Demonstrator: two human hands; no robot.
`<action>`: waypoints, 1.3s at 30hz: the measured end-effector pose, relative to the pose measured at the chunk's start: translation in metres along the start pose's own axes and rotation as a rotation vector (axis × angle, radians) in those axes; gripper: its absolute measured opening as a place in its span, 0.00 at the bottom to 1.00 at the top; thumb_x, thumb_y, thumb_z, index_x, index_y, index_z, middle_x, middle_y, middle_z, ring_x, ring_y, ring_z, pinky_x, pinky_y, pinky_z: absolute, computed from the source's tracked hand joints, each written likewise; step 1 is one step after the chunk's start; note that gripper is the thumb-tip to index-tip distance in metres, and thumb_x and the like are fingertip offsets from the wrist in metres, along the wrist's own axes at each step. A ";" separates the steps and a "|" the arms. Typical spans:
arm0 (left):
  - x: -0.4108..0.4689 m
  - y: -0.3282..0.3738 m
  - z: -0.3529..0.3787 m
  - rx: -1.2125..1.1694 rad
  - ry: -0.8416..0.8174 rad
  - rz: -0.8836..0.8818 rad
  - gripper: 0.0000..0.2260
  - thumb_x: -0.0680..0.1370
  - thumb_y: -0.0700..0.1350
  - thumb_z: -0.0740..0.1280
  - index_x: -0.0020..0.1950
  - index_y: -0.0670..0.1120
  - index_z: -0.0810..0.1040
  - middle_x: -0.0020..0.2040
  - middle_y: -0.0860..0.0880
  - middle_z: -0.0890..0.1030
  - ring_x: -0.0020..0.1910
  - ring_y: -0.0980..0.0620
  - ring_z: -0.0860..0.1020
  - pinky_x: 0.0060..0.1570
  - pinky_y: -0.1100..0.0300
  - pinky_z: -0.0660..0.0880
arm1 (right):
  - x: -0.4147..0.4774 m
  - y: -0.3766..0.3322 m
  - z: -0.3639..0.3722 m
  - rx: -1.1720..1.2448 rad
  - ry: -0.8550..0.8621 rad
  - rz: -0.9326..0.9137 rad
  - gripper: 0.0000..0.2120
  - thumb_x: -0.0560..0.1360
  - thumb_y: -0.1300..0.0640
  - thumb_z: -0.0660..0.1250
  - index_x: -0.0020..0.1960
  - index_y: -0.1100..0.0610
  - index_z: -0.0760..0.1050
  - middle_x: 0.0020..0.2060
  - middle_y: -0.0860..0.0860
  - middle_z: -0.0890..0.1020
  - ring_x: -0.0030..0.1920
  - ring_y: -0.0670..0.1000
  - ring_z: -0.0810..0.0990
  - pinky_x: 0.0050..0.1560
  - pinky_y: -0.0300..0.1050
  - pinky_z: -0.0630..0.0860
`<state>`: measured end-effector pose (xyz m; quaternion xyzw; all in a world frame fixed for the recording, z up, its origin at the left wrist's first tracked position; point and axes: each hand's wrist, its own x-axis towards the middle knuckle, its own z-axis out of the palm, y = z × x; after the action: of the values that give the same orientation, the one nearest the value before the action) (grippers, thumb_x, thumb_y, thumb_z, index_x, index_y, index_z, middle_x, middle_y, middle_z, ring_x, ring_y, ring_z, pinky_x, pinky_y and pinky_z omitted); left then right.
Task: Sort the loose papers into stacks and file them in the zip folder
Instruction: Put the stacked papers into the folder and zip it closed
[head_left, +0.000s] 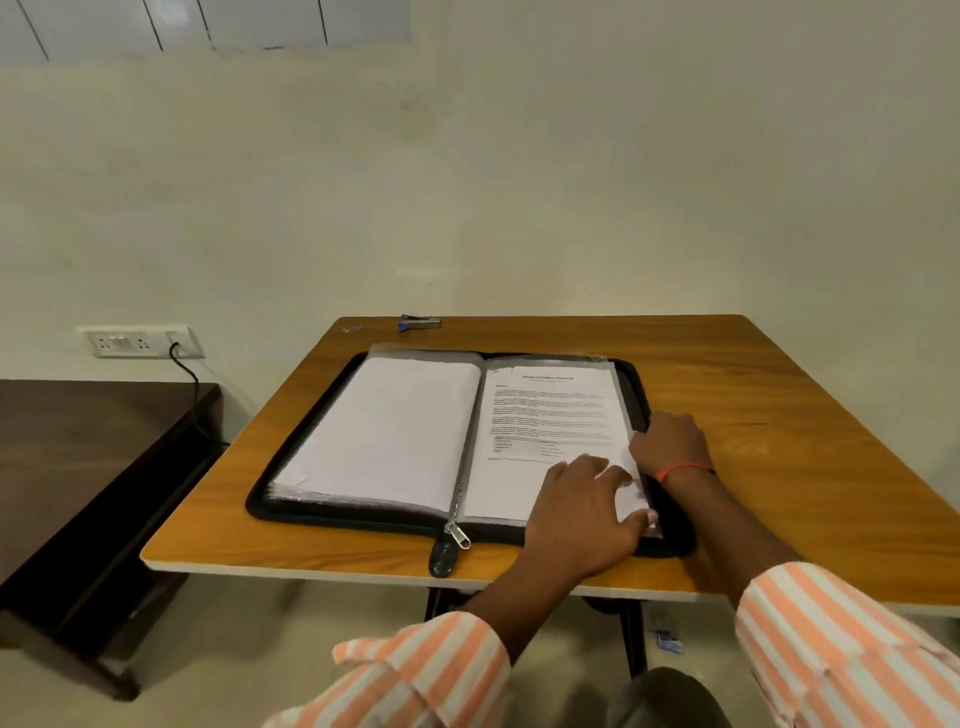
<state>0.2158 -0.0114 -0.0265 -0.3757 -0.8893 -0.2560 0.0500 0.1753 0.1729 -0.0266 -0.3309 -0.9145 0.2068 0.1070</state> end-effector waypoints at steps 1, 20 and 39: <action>0.003 0.004 0.000 -0.058 0.029 -0.010 0.19 0.78 0.62 0.61 0.61 0.54 0.80 0.62 0.52 0.80 0.61 0.52 0.75 0.67 0.50 0.69 | -0.004 0.003 0.002 -0.013 0.014 0.002 0.16 0.78 0.54 0.61 0.60 0.63 0.77 0.60 0.65 0.76 0.60 0.65 0.74 0.57 0.53 0.73; -0.063 -0.090 -0.109 -0.925 1.074 -1.247 0.27 0.76 0.38 0.72 0.72 0.48 0.67 0.73 0.44 0.64 0.54 0.45 0.76 0.44 0.53 0.76 | -0.023 0.017 0.010 -0.016 0.154 -0.074 0.18 0.82 0.53 0.61 0.63 0.67 0.75 0.61 0.67 0.72 0.61 0.68 0.70 0.63 0.57 0.69; -0.070 -0.110 -0.121 -1.114 1.235 -1.344 0.30 0.74 0.42 0.76 0.72 0.46 0.65 0.69 0.43 0.73 0.58 0.42 0.79 0.54 0.50 0.79 | -0.064 -0.023 0.025 -0.138 0.005 -0.430 0.24 0.83 0.43 0.53 0.74 0.54 0.69 0.72 0.54 0.72 0.73 0.54 0.68 0.72 0.55 0.62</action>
<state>0.1772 -0.1807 0.0126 0.4161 -0.4924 -0.7472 0.1617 0.2022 0.1077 -0.0421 -0.1351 -0.9757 0.1156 0.1280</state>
